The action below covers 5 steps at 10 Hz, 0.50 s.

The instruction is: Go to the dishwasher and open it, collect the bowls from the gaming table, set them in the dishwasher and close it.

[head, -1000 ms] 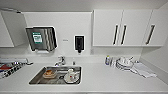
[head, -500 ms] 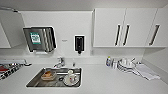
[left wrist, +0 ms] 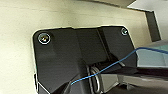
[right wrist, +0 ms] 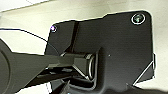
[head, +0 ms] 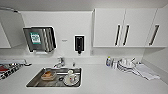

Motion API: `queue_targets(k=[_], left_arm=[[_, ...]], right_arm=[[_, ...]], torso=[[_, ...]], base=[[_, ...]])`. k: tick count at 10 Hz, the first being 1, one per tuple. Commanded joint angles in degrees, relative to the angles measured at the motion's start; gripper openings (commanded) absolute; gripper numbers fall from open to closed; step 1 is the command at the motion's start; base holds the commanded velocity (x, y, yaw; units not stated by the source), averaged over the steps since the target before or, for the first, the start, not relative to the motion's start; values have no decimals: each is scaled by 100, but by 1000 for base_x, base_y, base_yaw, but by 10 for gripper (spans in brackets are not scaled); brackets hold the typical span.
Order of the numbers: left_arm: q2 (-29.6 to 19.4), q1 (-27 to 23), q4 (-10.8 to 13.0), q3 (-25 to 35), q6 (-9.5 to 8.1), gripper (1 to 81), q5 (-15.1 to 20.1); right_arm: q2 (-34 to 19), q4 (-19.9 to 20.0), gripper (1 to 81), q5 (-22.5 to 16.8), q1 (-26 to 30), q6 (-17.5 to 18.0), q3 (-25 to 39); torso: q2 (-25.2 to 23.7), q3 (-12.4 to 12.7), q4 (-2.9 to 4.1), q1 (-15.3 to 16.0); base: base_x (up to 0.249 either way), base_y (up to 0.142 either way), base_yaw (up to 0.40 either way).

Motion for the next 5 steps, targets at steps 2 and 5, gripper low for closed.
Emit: queue_targets(k=[2, 5], left_arm=[[-497, -170, 24, 294, -3, 811, -164], [-1254, -107, 59, 1226, 5, 811, -545]], right_arm=[[-227, 54, 811, -409, 271, 34, 177], [-904, 63, 811, -409, 297, 51, 1144]], torso=[[0, 0, 0, 0], [0, 0, 0, 0]], base=[[0, 0, 0], [0, 0, 0]])
